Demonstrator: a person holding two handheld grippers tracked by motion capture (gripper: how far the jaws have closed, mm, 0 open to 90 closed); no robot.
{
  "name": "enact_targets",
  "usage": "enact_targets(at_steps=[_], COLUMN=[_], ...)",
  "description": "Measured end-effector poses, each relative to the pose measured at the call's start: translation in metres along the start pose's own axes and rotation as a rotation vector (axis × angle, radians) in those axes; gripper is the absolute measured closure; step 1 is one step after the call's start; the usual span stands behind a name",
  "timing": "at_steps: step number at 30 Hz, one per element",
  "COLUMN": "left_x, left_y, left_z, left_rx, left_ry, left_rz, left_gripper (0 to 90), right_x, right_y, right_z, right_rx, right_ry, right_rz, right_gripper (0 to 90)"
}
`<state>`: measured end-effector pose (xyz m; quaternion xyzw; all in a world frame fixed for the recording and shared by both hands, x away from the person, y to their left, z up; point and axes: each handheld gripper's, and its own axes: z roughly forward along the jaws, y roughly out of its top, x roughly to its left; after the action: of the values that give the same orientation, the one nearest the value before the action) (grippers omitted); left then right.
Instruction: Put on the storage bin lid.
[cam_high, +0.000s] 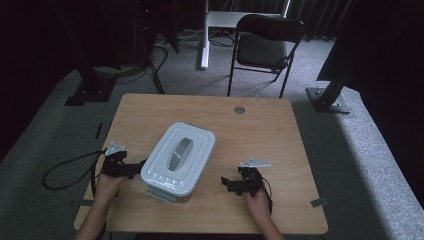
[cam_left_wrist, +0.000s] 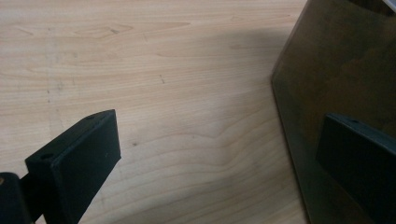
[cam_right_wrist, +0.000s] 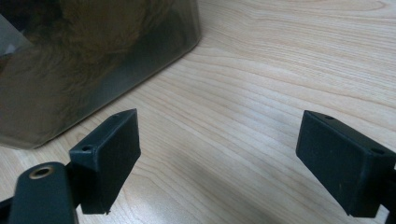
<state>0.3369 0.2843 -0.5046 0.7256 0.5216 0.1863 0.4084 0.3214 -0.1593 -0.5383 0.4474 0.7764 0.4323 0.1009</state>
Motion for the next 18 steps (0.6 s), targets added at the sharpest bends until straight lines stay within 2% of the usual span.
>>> enact_targets(at_steps=[4, 6, 7, 8, 10, 18], left_x=[-0.007, -0.016, -0.016, -0.023, -0.027, -0.034], left_y=[-0.002, -0.004, -0.004, -0.005, -0.005, -0.007], left_z=[-0.001, -0.001, -0.001, 0.000, 0.000, 0.003], left_rx=[0.010, 0.023, 0.023, 0.031, 0.032, 0.032], left_ry=[-0.015, -0.050, -0.050, -0.072, -0.084, -0.113], left_rz=[0.019, 0.038, 0.038, 0.054, 0.066, 0.059], left_gripper=[1.3, 1.3, 1.3, 1.3, 1.3, 1.3], right_x=[-0.001, 0.000, 0.000, 0.000, 0.000, -0.004], right_y=[0.000, 0.001, 0.001, 0.001, 0.002, 0.002], right_z=[-0.001, -0.001, -0.001, -0.001, -0.001, -0.005], right_rx=[0.002, 0.004, 0.004, 0.007, 0.005, 0.007], right_ry=[0.000, 0.003, 0.003, 0.003, 0.004, -0.010], right_rz=[0.001, 0.001, 0.001, -0.001, -0.001, -0.006], right_gripper=[13.0, 13.0, 13.0, 13.0, 13.0, 13.0])
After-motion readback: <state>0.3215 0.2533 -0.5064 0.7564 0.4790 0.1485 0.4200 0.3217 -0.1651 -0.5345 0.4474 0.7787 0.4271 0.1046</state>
